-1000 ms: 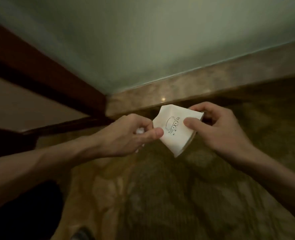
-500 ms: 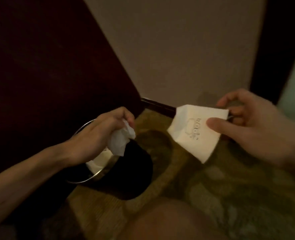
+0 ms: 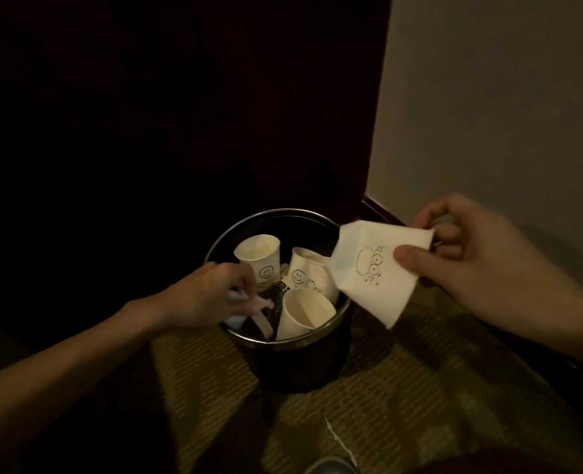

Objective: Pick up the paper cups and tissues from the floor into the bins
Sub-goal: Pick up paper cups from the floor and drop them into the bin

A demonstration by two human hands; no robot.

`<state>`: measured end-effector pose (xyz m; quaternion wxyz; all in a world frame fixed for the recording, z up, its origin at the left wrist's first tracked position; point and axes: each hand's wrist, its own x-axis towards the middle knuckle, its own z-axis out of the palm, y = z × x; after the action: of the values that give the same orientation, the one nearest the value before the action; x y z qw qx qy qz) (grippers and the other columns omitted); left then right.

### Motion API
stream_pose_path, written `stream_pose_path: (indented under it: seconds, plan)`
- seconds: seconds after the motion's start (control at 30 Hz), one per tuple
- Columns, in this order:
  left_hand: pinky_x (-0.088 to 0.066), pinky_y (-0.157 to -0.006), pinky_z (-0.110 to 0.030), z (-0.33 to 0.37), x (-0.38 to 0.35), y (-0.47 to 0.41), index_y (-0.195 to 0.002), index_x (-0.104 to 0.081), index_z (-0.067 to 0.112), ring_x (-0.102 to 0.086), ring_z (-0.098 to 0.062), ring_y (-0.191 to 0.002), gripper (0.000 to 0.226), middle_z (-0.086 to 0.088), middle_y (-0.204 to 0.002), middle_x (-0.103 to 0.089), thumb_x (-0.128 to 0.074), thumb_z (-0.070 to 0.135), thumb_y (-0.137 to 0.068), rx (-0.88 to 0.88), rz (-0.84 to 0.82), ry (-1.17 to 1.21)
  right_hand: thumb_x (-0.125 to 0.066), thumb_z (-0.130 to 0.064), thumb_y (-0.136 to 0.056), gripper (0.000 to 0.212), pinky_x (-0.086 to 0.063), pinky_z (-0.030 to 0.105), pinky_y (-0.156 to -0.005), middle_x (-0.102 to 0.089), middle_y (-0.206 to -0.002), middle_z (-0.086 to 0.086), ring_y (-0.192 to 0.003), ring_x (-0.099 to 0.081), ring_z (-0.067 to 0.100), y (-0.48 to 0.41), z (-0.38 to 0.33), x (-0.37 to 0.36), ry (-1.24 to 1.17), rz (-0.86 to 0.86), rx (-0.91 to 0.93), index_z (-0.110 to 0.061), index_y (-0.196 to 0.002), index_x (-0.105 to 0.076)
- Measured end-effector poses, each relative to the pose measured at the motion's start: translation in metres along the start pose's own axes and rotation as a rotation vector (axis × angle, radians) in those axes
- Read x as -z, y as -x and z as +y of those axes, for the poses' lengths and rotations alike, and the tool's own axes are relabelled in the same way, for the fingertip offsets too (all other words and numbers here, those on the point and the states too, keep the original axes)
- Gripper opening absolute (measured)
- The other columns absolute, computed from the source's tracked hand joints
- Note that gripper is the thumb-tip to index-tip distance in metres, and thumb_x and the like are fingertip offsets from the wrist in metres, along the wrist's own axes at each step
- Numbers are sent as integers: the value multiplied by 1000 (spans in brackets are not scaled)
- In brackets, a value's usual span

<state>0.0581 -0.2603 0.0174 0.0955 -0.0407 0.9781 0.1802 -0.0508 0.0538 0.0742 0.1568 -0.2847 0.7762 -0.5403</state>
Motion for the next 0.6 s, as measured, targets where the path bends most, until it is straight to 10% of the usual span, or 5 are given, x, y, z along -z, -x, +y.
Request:
stream_pose_path:
  seconds: [0.27,0.43,0.6]
  plan:
    - [-43,-77,-2,-9,26,8,-123,-62,27,-51,19,-101,56,18,-115,-58,-35,62,-88,-140,283,170,-67,-39,-80,21,-57,24,-55,-69,-91,-13,-81,-66,-5,-49,-16,-59,261,-90,104,-39,-92,-50]
    - [-45,-81,-2,-3,45,10,-142,-42,38,-50,14,-113,62,19,-131,-50,-51,61,-85,-169,386,404,-60,-44,-81,23,-59,34,-58,-62,-92,-13,-82,-63,0,-74,-29,-87,397,-112,258,-37,-100,-48]
    - [-54,-82,-18,-2,26,1,-128,-59,21,-60,-1,-102,40,12,-120,-59,-61,37,-92,-181,367,237,-63,-31,-89,19,-56,39,-69,-51,-99,-13,-86,-57,8,-84,-8,-112,519,-167,363,-33,-99,-47]
